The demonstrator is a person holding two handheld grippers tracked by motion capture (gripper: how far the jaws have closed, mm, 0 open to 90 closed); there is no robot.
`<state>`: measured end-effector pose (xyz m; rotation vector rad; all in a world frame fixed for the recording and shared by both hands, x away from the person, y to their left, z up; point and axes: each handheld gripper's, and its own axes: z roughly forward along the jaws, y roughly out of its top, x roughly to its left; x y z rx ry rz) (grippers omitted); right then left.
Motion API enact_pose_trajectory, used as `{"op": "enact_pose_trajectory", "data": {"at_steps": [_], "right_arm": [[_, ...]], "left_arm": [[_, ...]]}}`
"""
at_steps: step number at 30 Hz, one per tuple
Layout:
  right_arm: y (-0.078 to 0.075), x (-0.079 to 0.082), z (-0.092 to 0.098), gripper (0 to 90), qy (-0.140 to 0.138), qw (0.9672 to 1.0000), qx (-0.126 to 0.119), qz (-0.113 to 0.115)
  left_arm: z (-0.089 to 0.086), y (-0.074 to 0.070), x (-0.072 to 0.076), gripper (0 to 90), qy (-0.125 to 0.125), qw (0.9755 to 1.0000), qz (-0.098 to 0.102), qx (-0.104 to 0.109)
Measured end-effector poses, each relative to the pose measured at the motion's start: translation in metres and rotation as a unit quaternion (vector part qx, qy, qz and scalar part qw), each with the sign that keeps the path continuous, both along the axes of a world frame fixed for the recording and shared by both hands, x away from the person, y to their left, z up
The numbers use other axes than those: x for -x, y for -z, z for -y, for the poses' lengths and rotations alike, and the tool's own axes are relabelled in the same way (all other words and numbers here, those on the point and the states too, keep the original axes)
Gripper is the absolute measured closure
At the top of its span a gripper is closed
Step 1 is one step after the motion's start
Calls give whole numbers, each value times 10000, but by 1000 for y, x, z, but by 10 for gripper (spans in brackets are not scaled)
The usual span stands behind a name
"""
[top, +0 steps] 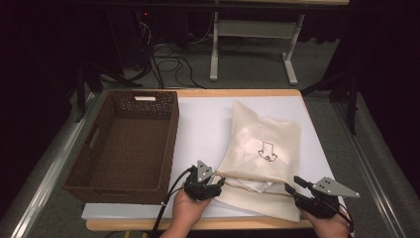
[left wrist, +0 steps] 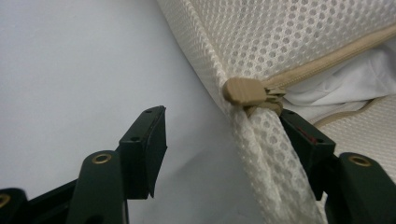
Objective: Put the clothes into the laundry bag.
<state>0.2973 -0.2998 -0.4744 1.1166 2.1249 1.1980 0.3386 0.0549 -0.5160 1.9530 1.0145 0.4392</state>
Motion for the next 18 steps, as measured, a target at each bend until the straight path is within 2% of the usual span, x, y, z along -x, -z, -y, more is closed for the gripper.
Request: {"op": "enact_pose_trajectory", "data": {"at_steps": [3, 8, 12, 14, 16, 18], "right_arm": [[1, 2, -5, 580, -92, 10000, 18, -18], [2, 4, -19, 645, -434, 9990, -8, -53], [0, 7, -33, 762, -758, 9971, 61, 21], [4, 4, -37, 793, -789, 9968, 133, -59], [12, -2, -43, 799, -831, 9960, 172, -287], [17, -7, -49, 812, -868, 9949, 289, -419]], "left_arm": [[3, -4, 2, 385, 77, 9999, 122, 4], [6, -9, 5, 395, 142, 9994, 307, 7], [3, -10, 7, 395, 120, 9995, 283, 67], [2, -12, 10, 395, 135, 9994, 295, 93], [1, -14, 14, 395, 140, 9993, 324, 96], [-1, -15, 17, 394, 133, 9992, 345, 129]]}}
